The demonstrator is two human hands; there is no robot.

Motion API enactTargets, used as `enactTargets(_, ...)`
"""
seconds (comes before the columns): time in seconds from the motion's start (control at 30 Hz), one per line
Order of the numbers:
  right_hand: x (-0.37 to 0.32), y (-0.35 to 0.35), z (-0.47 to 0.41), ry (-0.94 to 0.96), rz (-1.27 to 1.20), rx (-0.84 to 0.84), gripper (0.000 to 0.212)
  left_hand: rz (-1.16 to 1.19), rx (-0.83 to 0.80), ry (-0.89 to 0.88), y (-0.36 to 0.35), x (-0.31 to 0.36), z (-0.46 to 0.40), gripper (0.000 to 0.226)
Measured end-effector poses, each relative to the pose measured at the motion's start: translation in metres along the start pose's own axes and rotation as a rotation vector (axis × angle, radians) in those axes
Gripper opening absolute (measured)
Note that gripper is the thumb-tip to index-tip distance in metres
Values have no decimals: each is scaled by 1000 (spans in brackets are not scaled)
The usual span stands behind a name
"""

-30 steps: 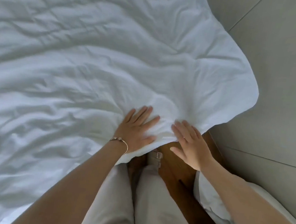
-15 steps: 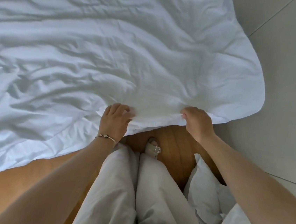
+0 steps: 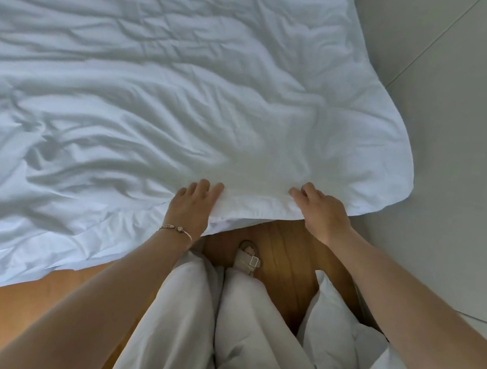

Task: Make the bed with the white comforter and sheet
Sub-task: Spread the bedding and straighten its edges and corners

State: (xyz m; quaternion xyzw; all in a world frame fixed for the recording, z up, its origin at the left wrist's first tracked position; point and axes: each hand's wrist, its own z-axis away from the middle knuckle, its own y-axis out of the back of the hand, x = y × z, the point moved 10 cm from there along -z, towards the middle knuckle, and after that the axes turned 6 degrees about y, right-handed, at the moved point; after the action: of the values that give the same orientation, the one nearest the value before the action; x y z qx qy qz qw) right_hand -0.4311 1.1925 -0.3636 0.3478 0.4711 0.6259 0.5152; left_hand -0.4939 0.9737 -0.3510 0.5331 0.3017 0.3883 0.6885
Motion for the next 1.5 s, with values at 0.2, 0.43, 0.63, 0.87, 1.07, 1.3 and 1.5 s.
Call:
enactTargets(0.2,16,-3,-11,-57,-88,6,44,46,-292,157,-11,-27,-6,35)
enactTargets(0.43,-3,-41,-2,76,-59,-288,65,175,-545,163,-37,-27,16,39)
enactTargets(0.63,-3,-58,-2,61,-25,-458,64,203,-678,153,-68,-12,39,43)
enactTargets(0.87,-12,-68,-13,-17,95,-678,49,246,-783,83,-74,-14,48,43)
enactTargets(1.07,-98,-54,-48,-37,-2,-490,97,427,-711,106,-64,-30,50,46)
enactTargets(1.3,-180,23,-61,112,-488,104,37,436,-322,-161,-23,-25,32,25)
enactTargets(1.5,-170,-8,-56,-196,-699,-220,14,296,45,-149,-6,-56,66,36)
